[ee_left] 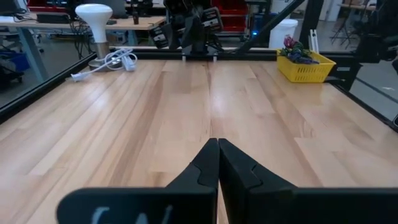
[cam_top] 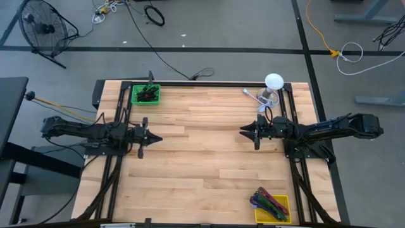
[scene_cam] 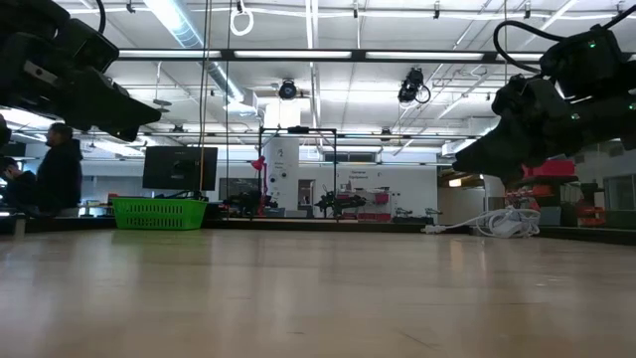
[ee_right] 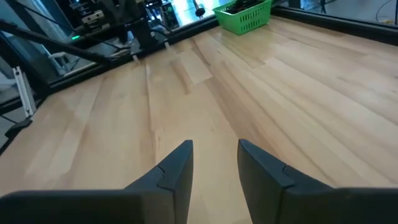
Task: Pick & Place USB Port
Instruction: Return to Home Position
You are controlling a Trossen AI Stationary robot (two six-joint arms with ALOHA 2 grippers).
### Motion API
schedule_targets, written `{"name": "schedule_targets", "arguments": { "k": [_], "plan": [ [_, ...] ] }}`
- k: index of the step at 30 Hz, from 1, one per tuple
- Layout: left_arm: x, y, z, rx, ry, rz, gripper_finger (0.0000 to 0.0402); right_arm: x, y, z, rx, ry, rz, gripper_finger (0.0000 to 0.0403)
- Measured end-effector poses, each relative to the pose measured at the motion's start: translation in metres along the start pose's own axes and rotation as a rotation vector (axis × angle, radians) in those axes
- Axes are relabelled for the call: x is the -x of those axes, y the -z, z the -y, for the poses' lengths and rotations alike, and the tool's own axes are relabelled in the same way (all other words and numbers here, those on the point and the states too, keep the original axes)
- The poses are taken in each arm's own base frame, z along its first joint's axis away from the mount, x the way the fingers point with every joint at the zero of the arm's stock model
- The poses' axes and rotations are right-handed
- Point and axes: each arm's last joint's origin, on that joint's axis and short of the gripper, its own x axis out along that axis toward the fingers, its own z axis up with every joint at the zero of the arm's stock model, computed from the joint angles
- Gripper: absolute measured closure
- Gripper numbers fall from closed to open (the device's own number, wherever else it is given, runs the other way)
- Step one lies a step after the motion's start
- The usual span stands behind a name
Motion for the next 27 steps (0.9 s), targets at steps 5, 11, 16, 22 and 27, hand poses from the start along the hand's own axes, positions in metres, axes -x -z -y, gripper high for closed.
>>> {"name": "schedule_targets", "arguments": {
  "k": [5, 11, 16, 22, 27],
  "plan": [
    [0.0, 0.0, 0.0, 0.0, 0.0, 0.001, 0.0394, 0.0, 0.0, 0.0, 0.002, -0.004, 0.003, 0.0276],
    [0.0, 0.0, 0.0, 0.0, 0.0, 0.001, 0.0394, 0.0, -0.001, 0.0, 0.002, -0.005, 0.006, 0.0276],
    [0.003, -0.004, 0.0, 0.006, 0.002, 0.048, 0.0394, 0.005, -0.009, -0.003, 0.005, -0.026, 0.074, 0.0276],
    [0.011, -0.012, -0.001, 0.02, 0.006, 0.159, 0.0394, 0.018, -0.026, -0.009, 0.011, -0.074, 0.226, 0.0276],
    [0.015, -0.017, -0.001, 0.029, 0.008, 0.228, 0.0394, 0.035, -0.042, -0.015, 0.019, -0.126, 0.391, 0.0276]
  ]
}}
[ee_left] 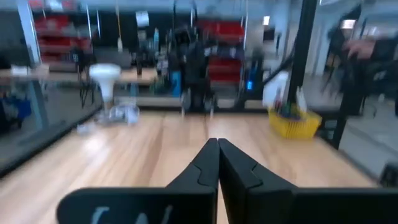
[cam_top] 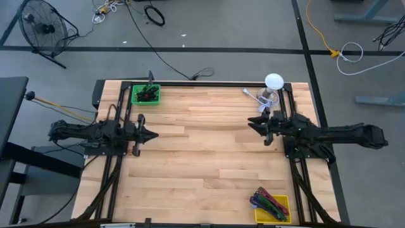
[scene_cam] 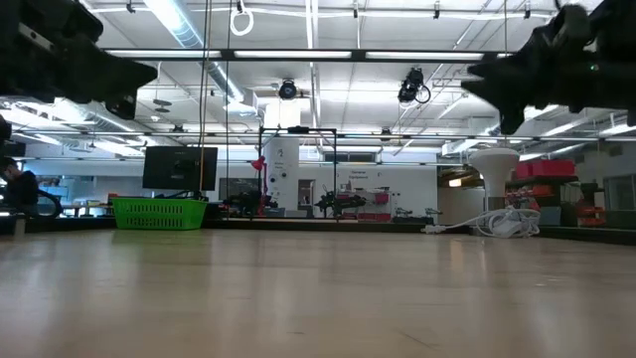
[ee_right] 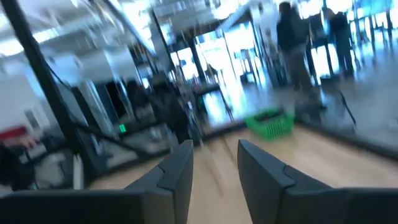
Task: Pick & Place USB Port
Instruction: Return to Home Position
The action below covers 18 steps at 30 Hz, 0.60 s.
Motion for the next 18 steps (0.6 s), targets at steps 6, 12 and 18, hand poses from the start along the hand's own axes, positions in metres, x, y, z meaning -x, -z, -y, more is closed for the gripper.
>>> {"name": "schedule_targets", "arguments": {
  "k": [6, 12, 18],
  "plan": [
    [0.0, -0.004, 0.0, 0.005, 0.002, 0.037, 0.0394, 0.016, -0.023, -0.008, 0.009, -0.064, 0.202, 0.0276],
    [0.0, -0.003, 0.0, 0.004, 0.002, 0.031, 0.0394, 0.036, -0.042, -0.015, 0.018, -0.128, 0.405, 0.0276],
    [0.0, -0.003, 0.0, 0.004, 0.002, 0.031, 0.0394, 0.051, -0.053, -0.022, 0.003, -0.21, 0.534, 0.0276]
  ]
}}
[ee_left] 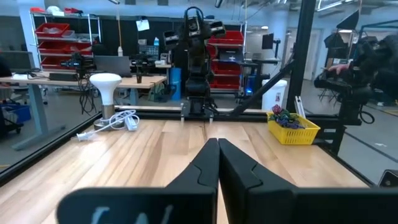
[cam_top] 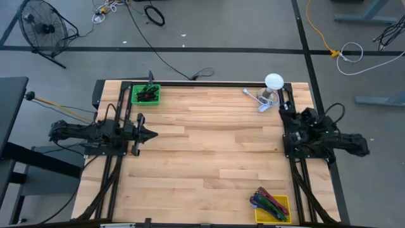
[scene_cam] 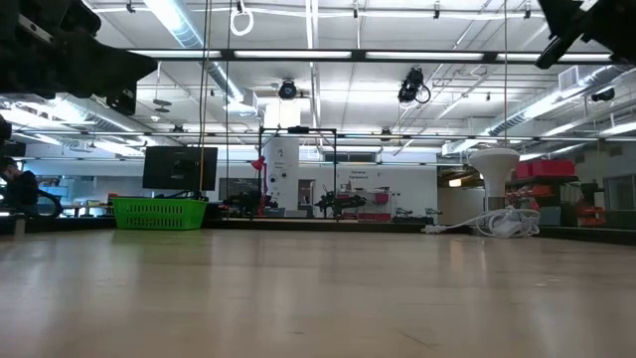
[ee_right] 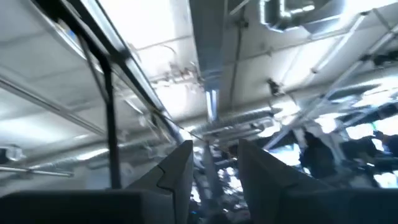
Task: Pick & Place USB Port
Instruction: Return to Home Position
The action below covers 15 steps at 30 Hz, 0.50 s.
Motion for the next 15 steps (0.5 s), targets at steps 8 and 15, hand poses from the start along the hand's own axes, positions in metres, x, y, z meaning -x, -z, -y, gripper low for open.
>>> {"name": "schedule_targets", "arguments": {
  "k": [8, 15],
  "plan": [
    [0.0, 0.0002, 0.0, 0.0, 0.0, -0.002, 0.0394, 0.0008, -0.0039, -0.0107, -0.087, -0.117, 0.042, 0.0276],
    [0.0, 0.0, 0.0, 0.0, 0.0, 0.0, 0.0394, 0.0006, -0.0025, -0.0117, -0.1, -0.128, 0.027, 0.0276]
  ]
}}
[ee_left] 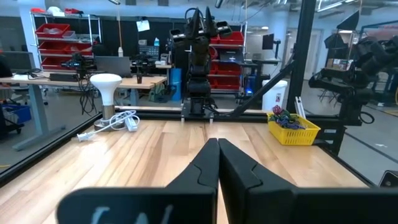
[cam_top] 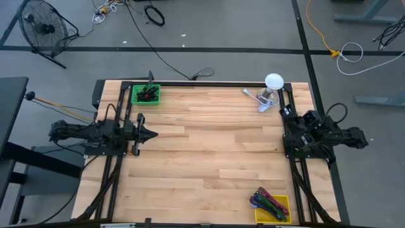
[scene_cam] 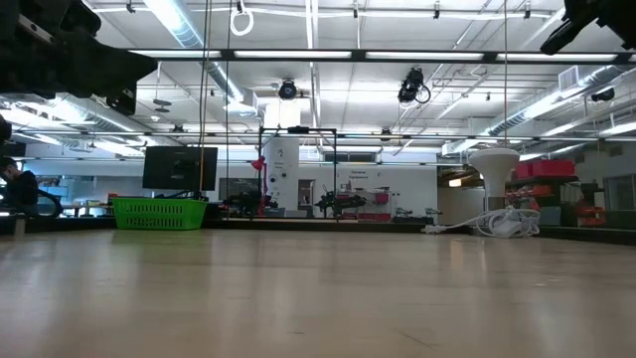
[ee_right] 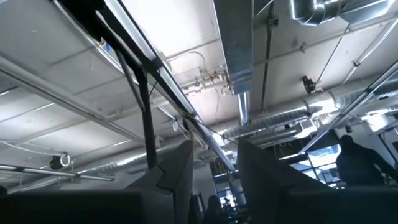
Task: Pick & Place USB Port
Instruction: Return to Home Position
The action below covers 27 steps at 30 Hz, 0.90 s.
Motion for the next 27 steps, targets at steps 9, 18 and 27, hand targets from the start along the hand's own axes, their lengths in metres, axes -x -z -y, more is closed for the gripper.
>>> {"name": "schedule_targets", "arguments": {
  "k": [9, 18, 27],
  "plan": [
    [0.0, 0.0, 0.0, 0.0, -0.002, 0.0, 0.0394, 0.0, 0.004, 0.001, 0.031, 0.01, -0.043, 0.0276],
    [0.0, 0.0, -0.004, -0.004, -0.037, 0.002, 0.0394, 0.006, 0.032, 0.006, 0.314, -0.07, -0.355, 0.0276],
    [0.0, 0.0, -0.006, -0.006, -0.059, 0.003, 0.0394, 0.026, 0.064, 0.015, 0.103, 0.033, -0.752, 0.0276]
  ]
}}
